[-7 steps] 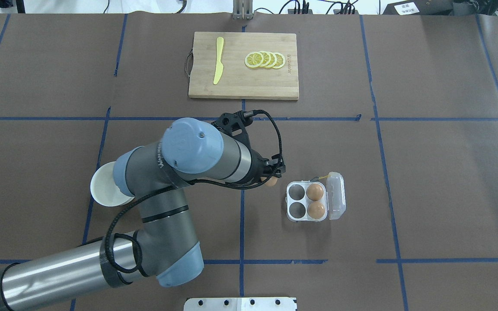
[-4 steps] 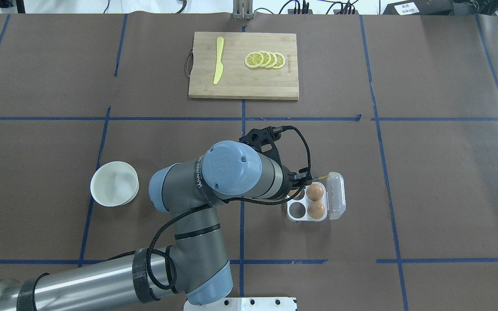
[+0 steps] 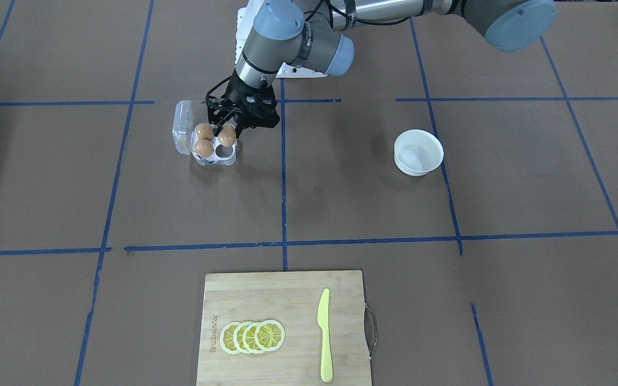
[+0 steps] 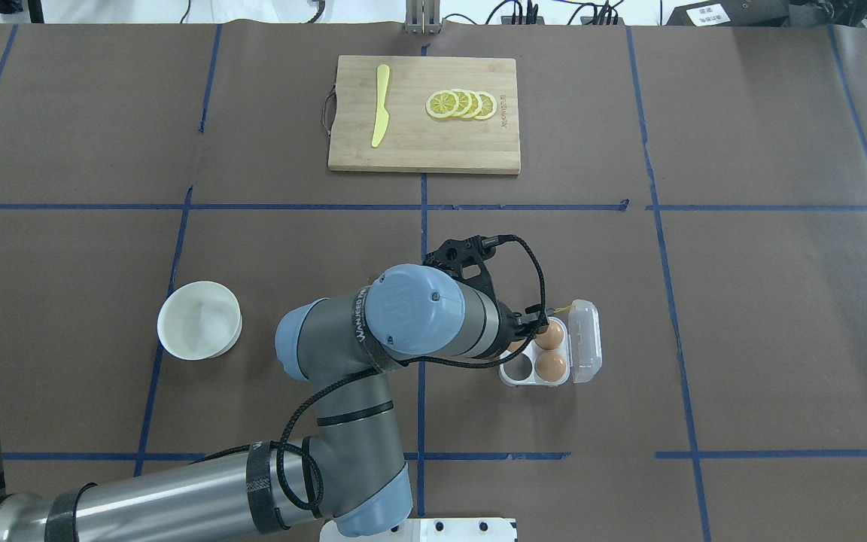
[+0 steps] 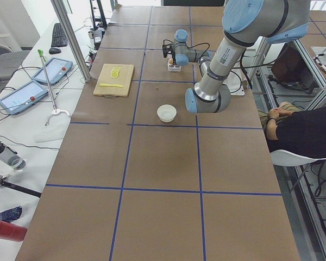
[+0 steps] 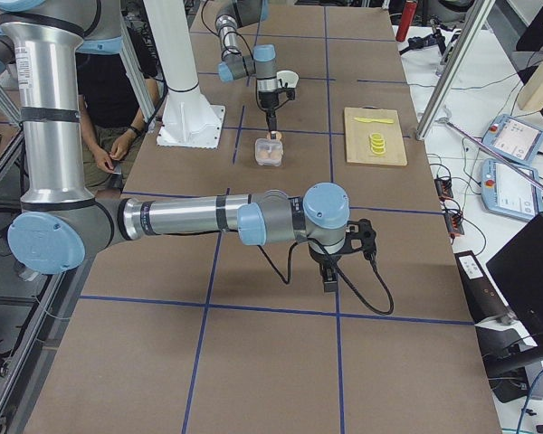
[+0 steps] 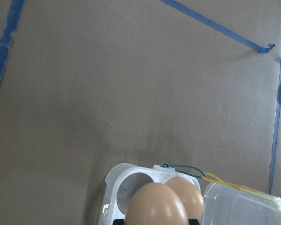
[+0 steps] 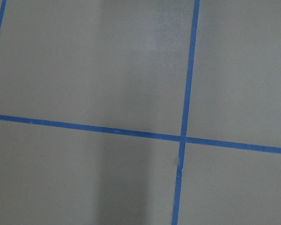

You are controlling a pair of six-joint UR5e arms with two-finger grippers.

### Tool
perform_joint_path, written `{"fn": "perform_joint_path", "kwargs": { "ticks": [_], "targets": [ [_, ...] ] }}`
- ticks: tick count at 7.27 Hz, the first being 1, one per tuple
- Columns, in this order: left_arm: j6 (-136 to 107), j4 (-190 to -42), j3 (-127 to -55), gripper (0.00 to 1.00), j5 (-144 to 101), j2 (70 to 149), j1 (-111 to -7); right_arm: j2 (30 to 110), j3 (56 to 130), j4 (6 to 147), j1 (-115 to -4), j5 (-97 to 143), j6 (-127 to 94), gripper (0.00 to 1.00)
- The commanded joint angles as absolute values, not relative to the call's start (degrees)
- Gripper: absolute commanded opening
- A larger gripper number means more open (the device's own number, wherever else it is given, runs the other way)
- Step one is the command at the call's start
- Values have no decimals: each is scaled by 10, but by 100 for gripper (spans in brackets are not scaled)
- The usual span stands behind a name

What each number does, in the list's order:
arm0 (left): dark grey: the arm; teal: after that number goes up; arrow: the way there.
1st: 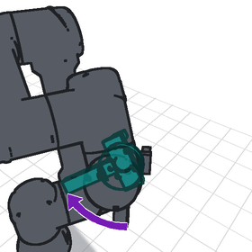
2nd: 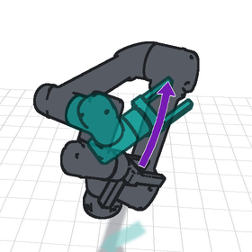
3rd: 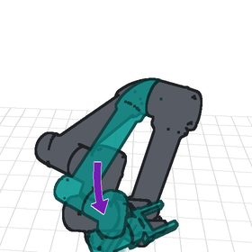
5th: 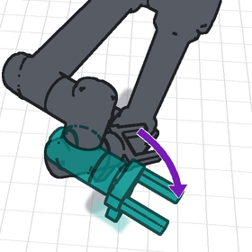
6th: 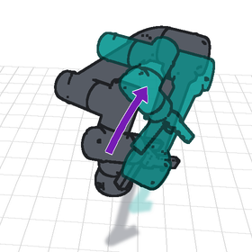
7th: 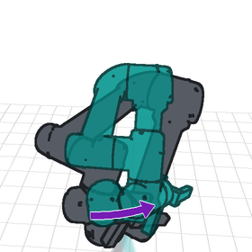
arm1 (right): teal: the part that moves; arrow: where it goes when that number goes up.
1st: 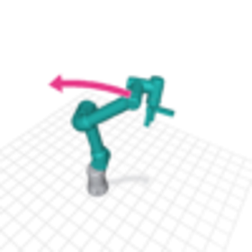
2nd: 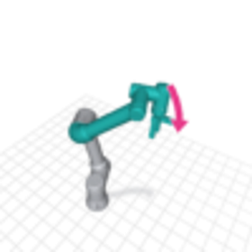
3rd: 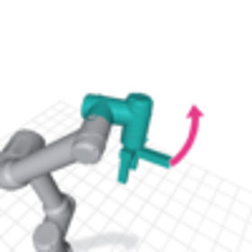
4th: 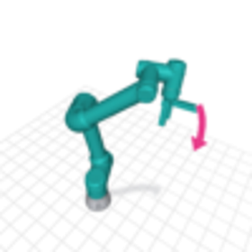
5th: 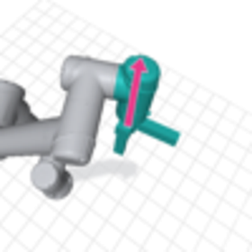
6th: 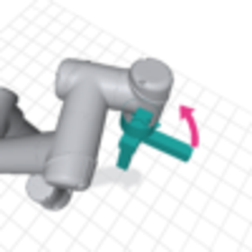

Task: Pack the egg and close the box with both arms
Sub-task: 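Lower the egg into an empty carton cup and open the left gripper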

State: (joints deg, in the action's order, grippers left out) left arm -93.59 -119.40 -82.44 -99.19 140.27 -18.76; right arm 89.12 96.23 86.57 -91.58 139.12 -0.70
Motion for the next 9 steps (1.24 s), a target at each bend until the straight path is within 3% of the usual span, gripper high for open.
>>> {"fn": "perform_joint_path", "kwargs": {
  "ticks": [1, 2, 3, 4, 5, 9],
  "targets": [
    [-935, -1196, -823, 4, -992, 1404, -186, 890, 962, 866, -916, 1391, -7, 100],
    [-934, -1196, -824, 29, -992, 1404, -186, 889, 961, 866, -916, 1391, -7, 100],
    [-935, -1197, -826, 64, -992, 1403, -186, 889, 961, 866, -916, 1391, -7, 100],
    [-935, -1197, -827, 73, -992, 1403, -186, 889, 962, 866, -916, 1391, -7, 100],
    [-934, -1197, -828, 100, -992, 1402, -186, 889, 959, 866, -916, 1391, -7, 100],
    [-929, -1190, -864, 100, -1001, 1397, -206, 889, 961, 867, -916, 1391, -7, 100]
  ]
}}
